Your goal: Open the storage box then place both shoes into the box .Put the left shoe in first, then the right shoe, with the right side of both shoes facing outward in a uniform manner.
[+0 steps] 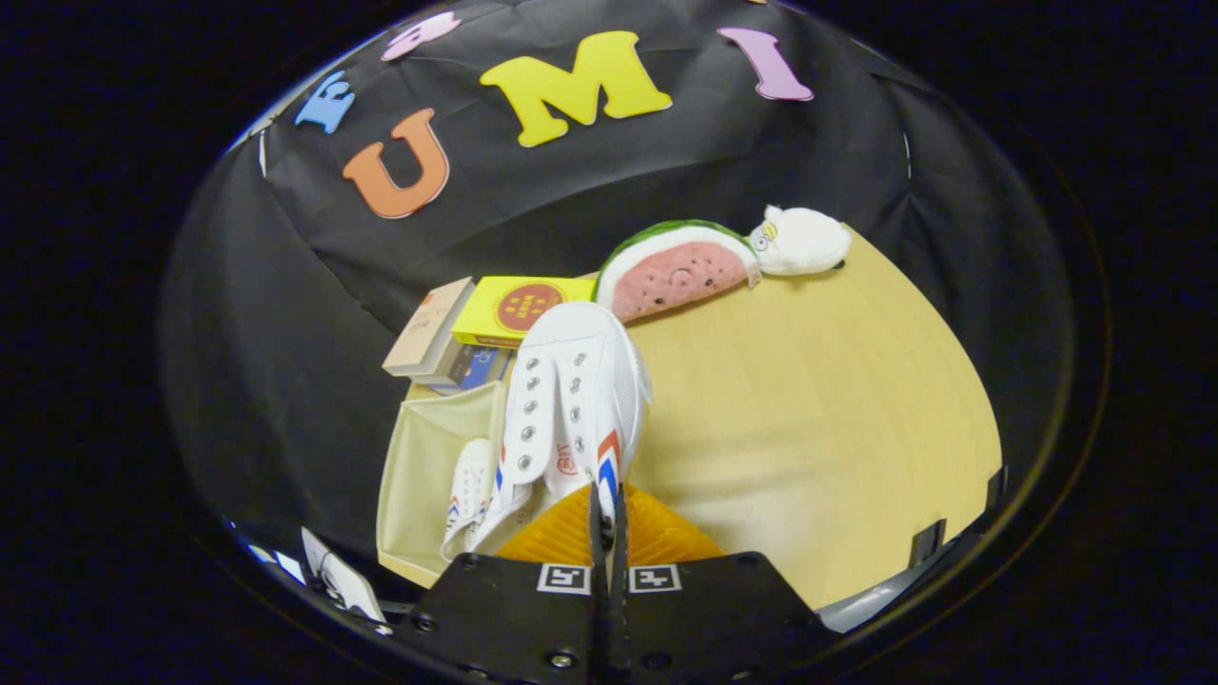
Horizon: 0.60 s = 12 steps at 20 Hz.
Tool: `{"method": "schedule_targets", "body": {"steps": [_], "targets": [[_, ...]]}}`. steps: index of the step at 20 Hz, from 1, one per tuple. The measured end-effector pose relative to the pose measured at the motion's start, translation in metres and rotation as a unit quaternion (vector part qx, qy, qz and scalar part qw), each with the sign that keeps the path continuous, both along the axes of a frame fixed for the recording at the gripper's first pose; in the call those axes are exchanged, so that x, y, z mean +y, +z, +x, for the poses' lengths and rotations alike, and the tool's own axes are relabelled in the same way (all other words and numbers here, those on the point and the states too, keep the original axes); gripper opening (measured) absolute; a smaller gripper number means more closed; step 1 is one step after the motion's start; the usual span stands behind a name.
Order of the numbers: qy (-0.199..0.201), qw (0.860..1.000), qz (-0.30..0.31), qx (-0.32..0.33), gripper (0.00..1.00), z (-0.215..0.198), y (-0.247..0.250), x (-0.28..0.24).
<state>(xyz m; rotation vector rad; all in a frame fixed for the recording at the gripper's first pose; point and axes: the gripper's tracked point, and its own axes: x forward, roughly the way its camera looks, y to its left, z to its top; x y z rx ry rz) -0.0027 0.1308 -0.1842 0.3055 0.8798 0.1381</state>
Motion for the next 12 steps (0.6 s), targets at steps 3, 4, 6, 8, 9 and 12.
{"method": "schedule_targets", "body": {"steps": [3,4,6,8,9,12], "targets": [[0.002,1.0,0.008,-0.009,0.0,0.001,0.01,0.06],[0.002,1.0,0.007,-0.011,0.0,0.001,0.01,0.076],[0.001,1.0,0.001,-0.012,0.0,0.0,0.004,0.104],[-0.005,1.0,-0.001,-0.007,0.0,0.0,-0.011,0.124],[-0.008,1.0,-0.002,-0.001,0.0,-0.001,-0.019,0.132],[-0.014,0.999,-0.03,0.009,0.0,-0.003,-0.043,0.141]]}}
